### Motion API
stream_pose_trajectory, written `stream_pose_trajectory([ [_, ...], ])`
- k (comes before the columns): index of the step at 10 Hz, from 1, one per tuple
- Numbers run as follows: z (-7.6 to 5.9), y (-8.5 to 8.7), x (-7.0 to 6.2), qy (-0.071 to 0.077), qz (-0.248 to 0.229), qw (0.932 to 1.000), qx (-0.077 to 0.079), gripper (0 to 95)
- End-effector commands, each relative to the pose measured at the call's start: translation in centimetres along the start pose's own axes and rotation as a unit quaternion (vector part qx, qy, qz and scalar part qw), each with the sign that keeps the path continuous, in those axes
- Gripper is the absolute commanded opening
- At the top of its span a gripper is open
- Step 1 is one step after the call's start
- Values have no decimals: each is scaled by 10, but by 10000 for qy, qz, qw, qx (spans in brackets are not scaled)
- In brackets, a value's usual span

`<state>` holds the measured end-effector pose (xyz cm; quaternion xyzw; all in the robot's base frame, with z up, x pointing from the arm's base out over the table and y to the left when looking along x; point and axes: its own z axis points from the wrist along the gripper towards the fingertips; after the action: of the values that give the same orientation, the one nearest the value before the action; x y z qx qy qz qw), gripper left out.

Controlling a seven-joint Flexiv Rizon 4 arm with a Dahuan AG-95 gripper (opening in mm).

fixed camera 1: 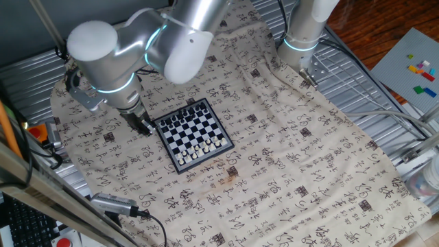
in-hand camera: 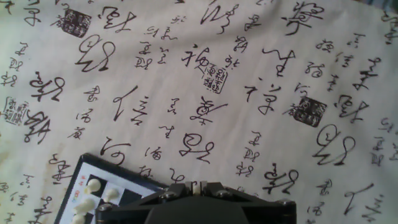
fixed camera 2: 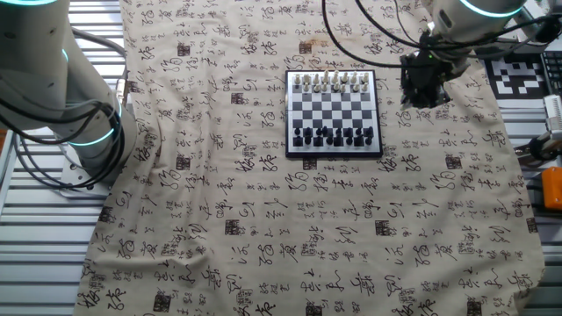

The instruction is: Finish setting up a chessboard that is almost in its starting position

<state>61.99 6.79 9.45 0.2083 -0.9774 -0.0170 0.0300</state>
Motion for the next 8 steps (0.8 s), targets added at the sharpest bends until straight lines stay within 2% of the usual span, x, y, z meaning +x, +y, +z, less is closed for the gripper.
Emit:
stream_pose_trajectory([
  [1,-9,29,19,1,99,9999,42,0],
  [3,-16,58,36,45,166,9998,74,0],
  [4,-18,77,50,48,241,9997,89,0],
  [5,-18,80,53,40,262,9996,89,0],
  [7,-11,107,79,22,361,9993,104,0],
  [8,-7,112,88,-11,390,9992,90,0],
])
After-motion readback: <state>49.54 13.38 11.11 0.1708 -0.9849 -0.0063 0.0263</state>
